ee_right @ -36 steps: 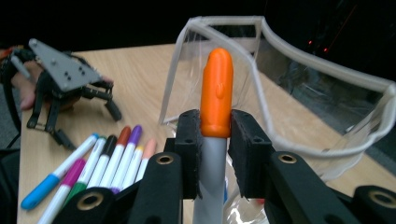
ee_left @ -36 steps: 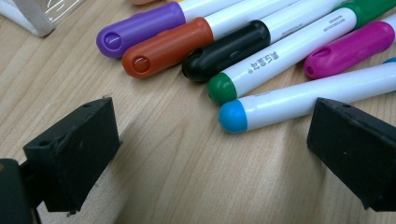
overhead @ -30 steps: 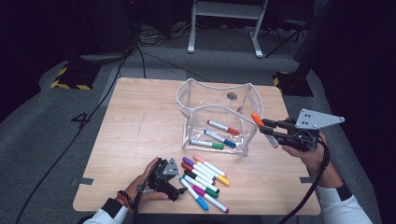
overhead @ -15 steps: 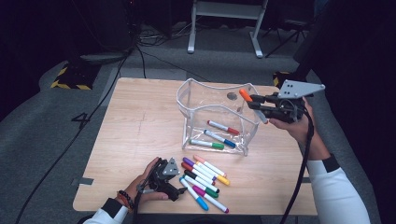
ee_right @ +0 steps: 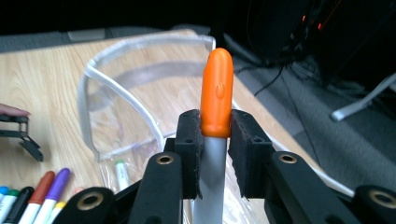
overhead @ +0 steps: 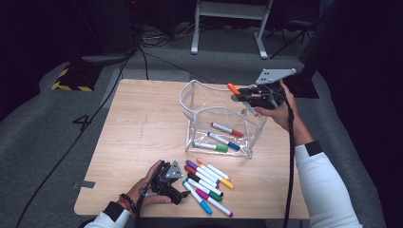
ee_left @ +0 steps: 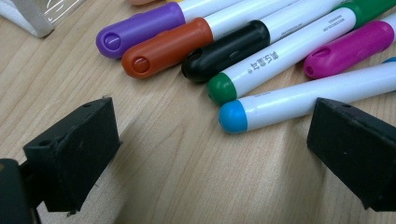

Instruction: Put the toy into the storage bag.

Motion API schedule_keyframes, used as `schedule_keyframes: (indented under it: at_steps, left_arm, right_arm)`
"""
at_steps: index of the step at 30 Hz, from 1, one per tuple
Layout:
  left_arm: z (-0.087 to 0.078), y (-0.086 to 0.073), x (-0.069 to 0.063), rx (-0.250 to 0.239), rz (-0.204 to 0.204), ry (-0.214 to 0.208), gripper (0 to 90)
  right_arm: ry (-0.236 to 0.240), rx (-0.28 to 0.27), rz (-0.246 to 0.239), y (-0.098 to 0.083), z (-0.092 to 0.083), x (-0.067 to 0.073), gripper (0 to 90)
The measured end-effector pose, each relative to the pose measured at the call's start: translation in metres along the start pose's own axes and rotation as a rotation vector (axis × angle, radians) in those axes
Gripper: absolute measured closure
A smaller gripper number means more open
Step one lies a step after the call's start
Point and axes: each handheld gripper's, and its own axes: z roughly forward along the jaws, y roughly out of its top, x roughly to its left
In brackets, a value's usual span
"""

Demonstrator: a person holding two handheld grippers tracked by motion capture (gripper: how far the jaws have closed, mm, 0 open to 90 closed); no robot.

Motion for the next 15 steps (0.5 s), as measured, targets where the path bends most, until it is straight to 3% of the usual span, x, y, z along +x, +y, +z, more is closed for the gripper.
schedule_keyframes:
  at_steps: [4,9,15]
  left_arm:
    - [0.000,0.000,0.000,-0.001,-0.001,0.000,2.5]
    - [0.000,0.000,0.000,0.000,0.000,0.000,2.5]
    - [0.000,0.000,0.000,-0.001,-0.001,0.000,2.5]
  right_arm:
    - [0.019,0.058,0.006,0.000,0.019,-0.001,74.1]
    - [0.051,0.184,-0.009,-0.003,0.038,0.002,74.1]
    - [0.092,0.223,0.023,-0.004,0.042,0.001,74.1]
